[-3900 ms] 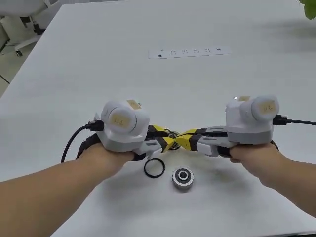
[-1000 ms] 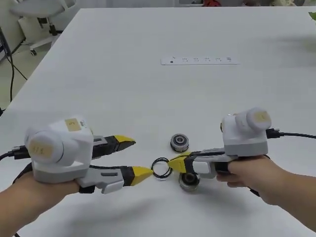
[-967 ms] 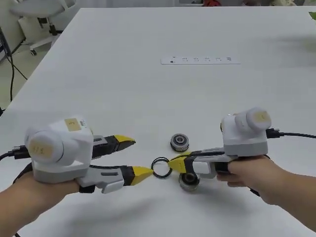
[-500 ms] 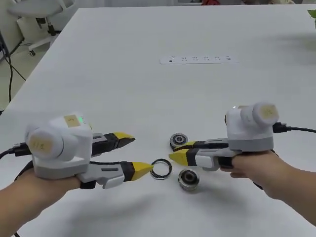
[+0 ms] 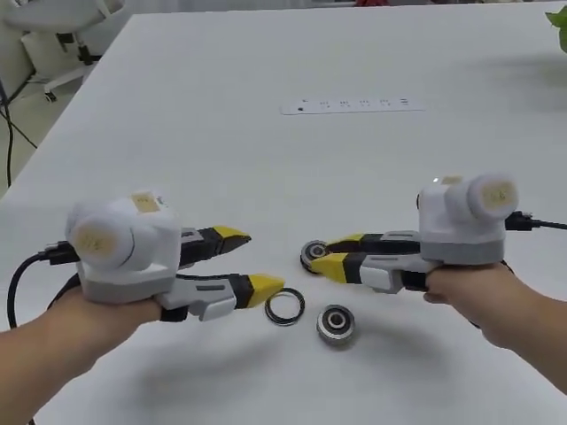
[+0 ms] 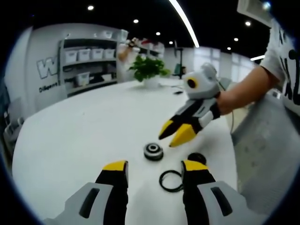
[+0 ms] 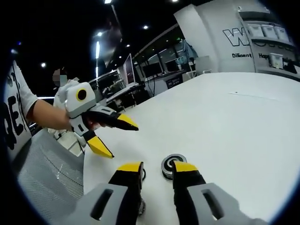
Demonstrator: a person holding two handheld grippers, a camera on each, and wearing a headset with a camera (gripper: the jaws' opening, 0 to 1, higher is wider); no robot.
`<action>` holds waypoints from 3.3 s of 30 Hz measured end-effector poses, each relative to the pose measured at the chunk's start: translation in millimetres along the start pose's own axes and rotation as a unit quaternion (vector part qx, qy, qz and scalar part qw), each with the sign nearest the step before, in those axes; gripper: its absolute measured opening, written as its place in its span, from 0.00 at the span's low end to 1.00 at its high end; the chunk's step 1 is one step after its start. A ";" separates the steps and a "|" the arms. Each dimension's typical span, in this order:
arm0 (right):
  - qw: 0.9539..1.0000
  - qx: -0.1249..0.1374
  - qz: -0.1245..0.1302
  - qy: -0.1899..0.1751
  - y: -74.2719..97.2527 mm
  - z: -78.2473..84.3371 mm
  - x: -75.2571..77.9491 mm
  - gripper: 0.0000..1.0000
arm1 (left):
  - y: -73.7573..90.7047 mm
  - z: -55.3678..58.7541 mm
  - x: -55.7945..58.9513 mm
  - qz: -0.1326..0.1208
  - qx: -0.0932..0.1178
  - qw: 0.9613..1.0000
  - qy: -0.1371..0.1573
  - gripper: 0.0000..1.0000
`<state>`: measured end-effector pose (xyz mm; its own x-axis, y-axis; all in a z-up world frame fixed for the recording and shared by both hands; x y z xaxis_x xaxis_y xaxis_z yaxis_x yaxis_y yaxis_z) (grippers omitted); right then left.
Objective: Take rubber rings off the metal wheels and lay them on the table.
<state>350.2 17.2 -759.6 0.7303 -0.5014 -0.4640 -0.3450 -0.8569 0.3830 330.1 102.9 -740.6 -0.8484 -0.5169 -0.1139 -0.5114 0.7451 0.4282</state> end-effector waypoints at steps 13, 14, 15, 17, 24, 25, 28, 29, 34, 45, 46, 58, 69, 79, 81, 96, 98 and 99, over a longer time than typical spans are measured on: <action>0.998 -0.018 0.034 0.039 -0.2 10.9 23.3 0.22 | -29.7 -3.0 -5.3 0.004 -0.007 1.000 -0.004 0.43; 0.998 -0.021 0.036 0.042 -0.3 12.4 23.7 0.22 | -31.7 -1.9 -5.0 0.004 -0.009 1.000 -0.003 0.43; 0.998 -0.023 0.036 0.044 -0.8 13.6 24.3 0.22 | -32.9 -1.2 -4.6 0.004 -0.010 1.000 -0.003 0.42; 0.998 -0.028 0.038 0.047 -2.3 16.5 25.9 0.21 | -36.4 0.9 -3.4 0.007 -0.014 1.000 -0.002 0.41; 0.997 -0.037 0.042 0.054 -7.6 21.9 28.5 0.19 | -47.9 5.4 -3.0 0.014 -0.021 1.000 -0.001 0.38; 0.997 -0.036 0.044 0.054 -8.0 21.9 29.1 0.19 | -50.0 6.2 -2.2 0.015 -0.023 1.000 -0.001 0.37; 0.997 -0.036 0.048 0.052 -8.8 22.5 30.1 0.18 | -54.8 8.2 -2.0 0.016 -0.026 1.000 -0.001 0.37; 0.997 -0.035 0.050 0.052 -8.9 22.7 31.2 0.18 | -56.7 8.5 -1.8 0.018 -0.026 0.999 -0.001 0.36; 0.998 -0.028 0.050 0.039 -9.9 22.6 33.2 0.16 | -63.9 6.3 -2.5 0.021 -0.026 0.999 -0.004 0.33; 0.998 -0.025 0.051 0.032 -10.8 22.7 32.1 0.14 | -76.9 6.3 -1.5 0.028 -0.035 0.999 -0.007 0.21; 0.998 -0.025 0.051 0.032 -11.1 22.6 31.8 0.14 | -77.0 6.2 -0.9 0.029 -0.035 0.999 -0.007 0.21; 0.998 -0.024 0.054 0.028 -12.7 23.5 33.5 0.09 | -78.1 5.7 -0.9 0.023 -0.039 0.999 -0.016 0.14; 0.998 -0.004 0.061 -0.032 -11.2 20.7 37.4 0.00 | -79.5 5.6 -3.1 0.016 -0.048 0.999 -0.018 0.13; 0.995 0.030 0.064 -0.077 -1.5 14.3 44.1 0.00 | -80.3 5.2 0.7 0.011 -0.051 0.999 -0.014 0.12; 0.993 0.039 0.062 -0.093 -0.6 10.5 44.4 0.00 | -80.7 5.0 1.1 0.011 -0.052 0.998 -0.015 0.12; 0.997 0.027 0.051 -0.045 -4.6 4.7 32.0 0.00 | -83.4 5.0 1.6 0.006 -0.057 0.998 -0.017 0.12; 0.998 0.024 0.047 -0.035 -5.0 5.0 30.3 0.00 | -83.5 5.1 1.8 0.006 -0.057 0.998 -0.017 0.12; 0.998 0.024 0.044 -0.032 -5.4 4.9 28.7 0.00 | -83.6 5.1 2.0 0.007 -0.057 0.998 -0.018 0.12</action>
<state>370.1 6.8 -778.9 0.6574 -0.5801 -0.4810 -0.4345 -0.8133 0.3870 370.4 41.8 -781.2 -0.8606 -0.4901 -0.1386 -0.4827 0.6978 0.5292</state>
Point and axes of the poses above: the centre of the closed fingertips' face, and the gripper's own axes: y roughly backward along the fingers, x roughly to its right, z roughly out of its underside, the point moved 2 cm from there along y, roughly backward along the fingers, and after that the axes turned 10 degrees about -y, right-handed, at the moved point
